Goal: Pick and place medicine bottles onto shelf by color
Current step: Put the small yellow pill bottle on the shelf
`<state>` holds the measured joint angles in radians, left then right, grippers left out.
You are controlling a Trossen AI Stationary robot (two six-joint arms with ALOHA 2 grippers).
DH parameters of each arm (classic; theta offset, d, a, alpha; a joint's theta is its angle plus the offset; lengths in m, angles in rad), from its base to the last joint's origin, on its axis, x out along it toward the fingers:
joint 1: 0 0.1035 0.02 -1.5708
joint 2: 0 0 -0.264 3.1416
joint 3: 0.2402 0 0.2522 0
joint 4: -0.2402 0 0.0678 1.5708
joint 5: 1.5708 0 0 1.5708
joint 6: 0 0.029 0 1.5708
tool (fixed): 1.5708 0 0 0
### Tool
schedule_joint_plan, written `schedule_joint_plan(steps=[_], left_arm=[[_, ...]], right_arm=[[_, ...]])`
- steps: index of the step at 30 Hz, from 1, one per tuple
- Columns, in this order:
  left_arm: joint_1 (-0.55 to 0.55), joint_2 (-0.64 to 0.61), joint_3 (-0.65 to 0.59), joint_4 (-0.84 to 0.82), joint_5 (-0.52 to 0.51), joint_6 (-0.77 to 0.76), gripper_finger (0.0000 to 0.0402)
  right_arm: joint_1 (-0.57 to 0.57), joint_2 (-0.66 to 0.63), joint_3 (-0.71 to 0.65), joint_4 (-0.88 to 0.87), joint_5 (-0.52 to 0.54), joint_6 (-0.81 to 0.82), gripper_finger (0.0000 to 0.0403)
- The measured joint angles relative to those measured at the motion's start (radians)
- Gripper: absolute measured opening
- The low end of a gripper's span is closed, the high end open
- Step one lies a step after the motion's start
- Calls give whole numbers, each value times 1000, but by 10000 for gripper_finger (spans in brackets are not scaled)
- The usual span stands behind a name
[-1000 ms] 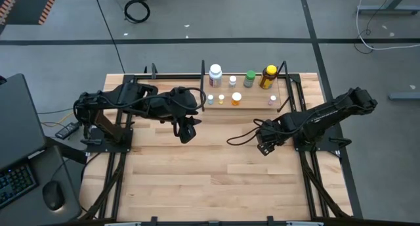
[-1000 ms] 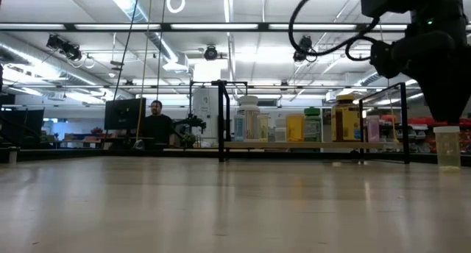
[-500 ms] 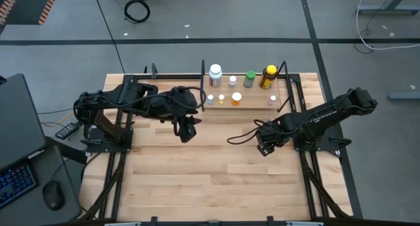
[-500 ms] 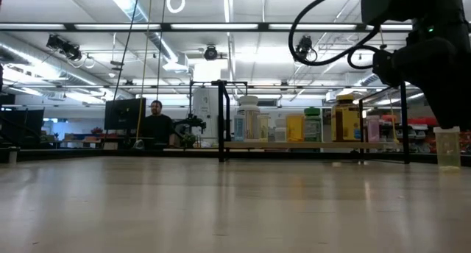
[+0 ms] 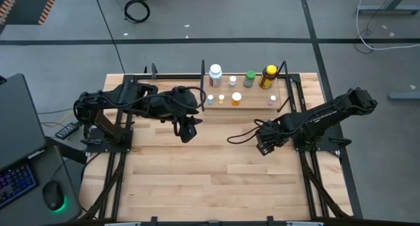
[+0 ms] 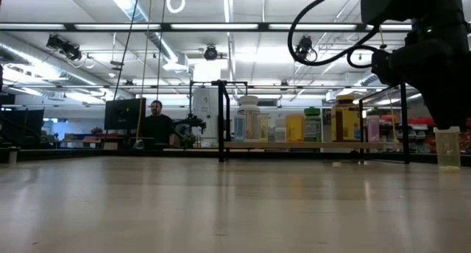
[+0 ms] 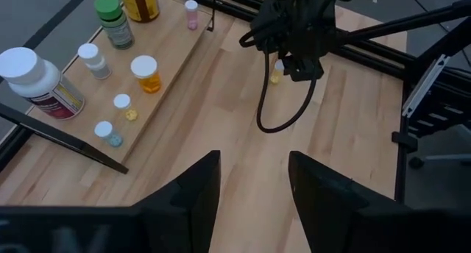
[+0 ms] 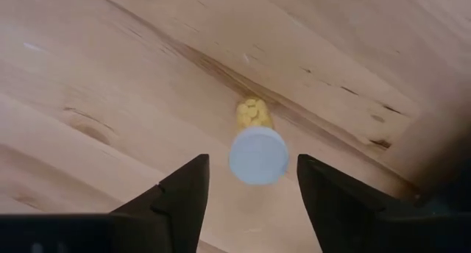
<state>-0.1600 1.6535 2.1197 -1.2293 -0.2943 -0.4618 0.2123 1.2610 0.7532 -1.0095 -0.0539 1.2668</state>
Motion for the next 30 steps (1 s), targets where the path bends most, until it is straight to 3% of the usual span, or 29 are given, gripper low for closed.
schedule_joint_plan(steps=[30], left_arm=[[0, 0, 0, 1, 0, -24, 168]], right_arm=[[0, 55, -23, 55, -10, 24, 192]])
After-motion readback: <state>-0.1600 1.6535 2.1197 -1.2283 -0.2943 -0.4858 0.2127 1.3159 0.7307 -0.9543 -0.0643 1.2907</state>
